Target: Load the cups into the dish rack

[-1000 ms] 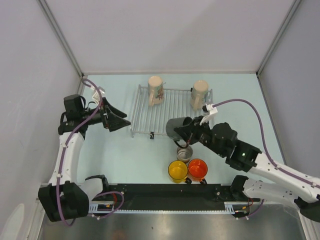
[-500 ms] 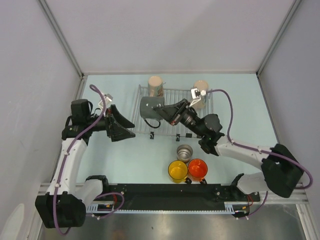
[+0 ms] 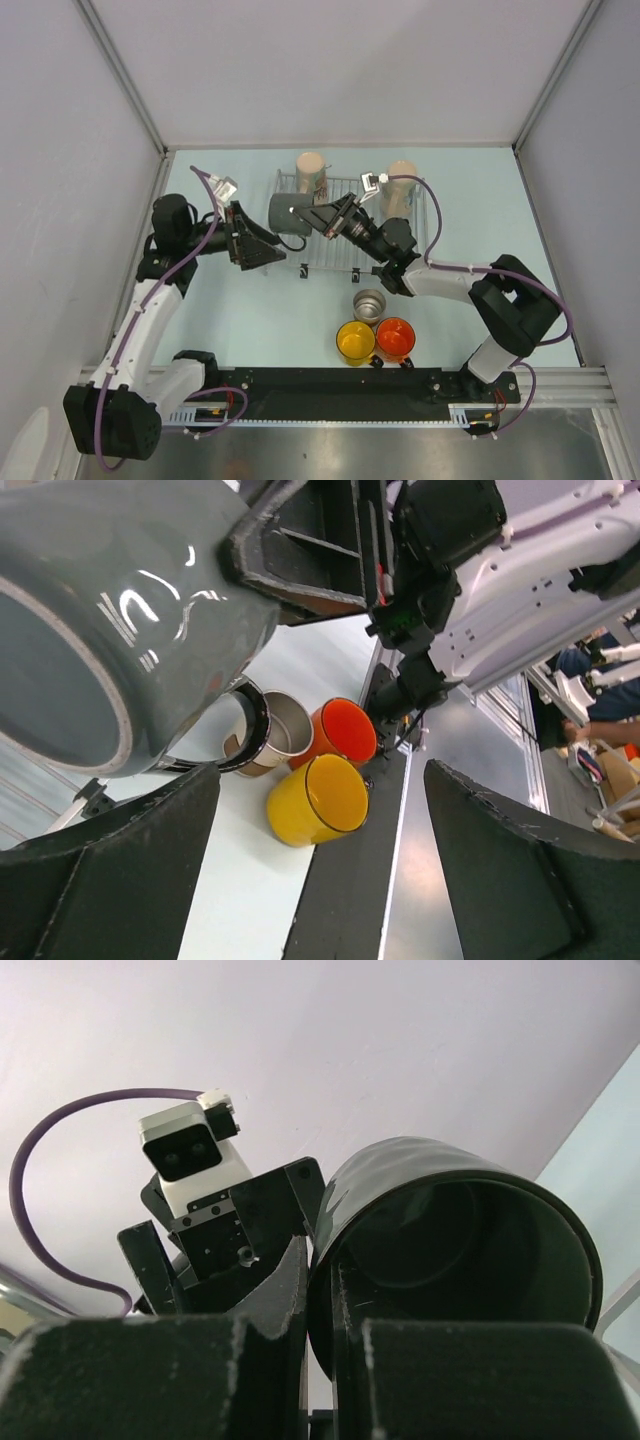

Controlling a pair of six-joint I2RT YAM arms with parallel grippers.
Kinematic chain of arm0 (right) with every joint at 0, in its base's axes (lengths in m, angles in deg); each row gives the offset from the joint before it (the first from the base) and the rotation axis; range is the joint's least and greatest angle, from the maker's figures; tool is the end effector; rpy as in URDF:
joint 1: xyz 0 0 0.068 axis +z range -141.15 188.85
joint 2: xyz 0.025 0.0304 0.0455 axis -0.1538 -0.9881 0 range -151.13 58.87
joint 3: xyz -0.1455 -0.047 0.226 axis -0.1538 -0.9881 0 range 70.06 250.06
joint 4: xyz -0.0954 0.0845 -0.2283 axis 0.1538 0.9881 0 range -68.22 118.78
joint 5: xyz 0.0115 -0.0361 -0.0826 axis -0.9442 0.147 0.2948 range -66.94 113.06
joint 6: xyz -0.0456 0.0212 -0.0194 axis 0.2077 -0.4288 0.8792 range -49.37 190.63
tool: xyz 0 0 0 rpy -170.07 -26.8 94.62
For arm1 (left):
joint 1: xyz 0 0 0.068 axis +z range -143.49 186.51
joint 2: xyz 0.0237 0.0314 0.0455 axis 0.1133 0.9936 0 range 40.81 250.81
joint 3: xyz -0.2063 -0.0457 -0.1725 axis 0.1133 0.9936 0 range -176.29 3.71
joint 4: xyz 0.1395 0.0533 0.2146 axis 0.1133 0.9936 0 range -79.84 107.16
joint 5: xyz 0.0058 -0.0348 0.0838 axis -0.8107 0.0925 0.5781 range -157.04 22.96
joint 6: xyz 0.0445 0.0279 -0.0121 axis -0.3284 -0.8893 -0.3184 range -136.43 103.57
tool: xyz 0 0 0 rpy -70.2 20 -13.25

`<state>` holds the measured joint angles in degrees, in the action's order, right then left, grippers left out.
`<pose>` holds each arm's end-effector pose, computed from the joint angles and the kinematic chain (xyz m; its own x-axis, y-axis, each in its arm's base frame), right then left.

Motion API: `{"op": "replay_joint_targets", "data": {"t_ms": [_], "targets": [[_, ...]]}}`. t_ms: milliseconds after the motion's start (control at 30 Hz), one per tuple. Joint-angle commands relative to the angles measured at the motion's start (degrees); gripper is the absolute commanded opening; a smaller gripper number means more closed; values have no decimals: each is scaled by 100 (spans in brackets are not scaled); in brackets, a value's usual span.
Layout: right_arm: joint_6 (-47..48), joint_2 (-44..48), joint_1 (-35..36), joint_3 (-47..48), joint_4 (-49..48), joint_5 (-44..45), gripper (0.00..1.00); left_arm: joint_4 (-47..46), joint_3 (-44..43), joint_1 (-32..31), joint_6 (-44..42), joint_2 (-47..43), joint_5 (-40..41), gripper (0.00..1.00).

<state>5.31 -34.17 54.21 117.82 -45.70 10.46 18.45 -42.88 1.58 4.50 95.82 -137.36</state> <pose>0.2402 0.2542 0.2865 -0.6492 0.6047 -0.4614 -0.5905 -0.0182 0.8069 0.1985 -0.0508 0.3286 -0.5988 -0.0692 -0.7979 0.7639 0.2498 -0.5950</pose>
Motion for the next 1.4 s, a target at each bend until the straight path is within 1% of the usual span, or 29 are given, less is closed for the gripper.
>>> {"op": "replay_joint_targets", "data": {"t_ms": [0, 133, 367, 467, 767, 867, 967, 1100, 1167, 1200, 1267, 1367], "targets": [[-288, 198, 60, 268, -2384, -146, 0, -592, 27, -122, 342, 247, 625, 90], [-306, 233, -1, 329, -2375, -181, 0, -198, 36, -210, 52, 309, 678, 89], [-385, 137, -36, 733, -2366, -304, 0, -135, 88, -280, 8, 213, 730, 88], [-420, 49, 7, 743, -2366, -313, 0, -144, 53, -289, 34, 239, 836, 88], [-376, -303, 245, 585, -2392, -217, 0, -486, -105, -281, 508, 72, 827, 87], [-376, -539, 350, 576, -2419, -164, 0, -706, -149, -281, 807, 46, 792, 86], [-402, -768, 447, 646, -2427, -164, 0, -803, -175, -289, 1009, 81, 766, 81], [-508, -1041, 535, 716, -2427, -243, 0, -803, -298, -281, 1238, 116, 731, 70], [-499, -1190, 579, 638, -2427, -243, 0, -803, -394, -281, 1352, 37, 722, 68], [-508, -1243, 596, 611, -2427, -225, 0, -995, -438, -281, 1509, 19, 722, 67], [-534, -1401, 658, 550, -2436, -243, 0, -1093, -500, -281, 1686, -59, 696, 63], [-543, -1735, 789, 628, -2445, -225, 0, -1286, -509, -289, 1941, -130, 766, 62]]}}
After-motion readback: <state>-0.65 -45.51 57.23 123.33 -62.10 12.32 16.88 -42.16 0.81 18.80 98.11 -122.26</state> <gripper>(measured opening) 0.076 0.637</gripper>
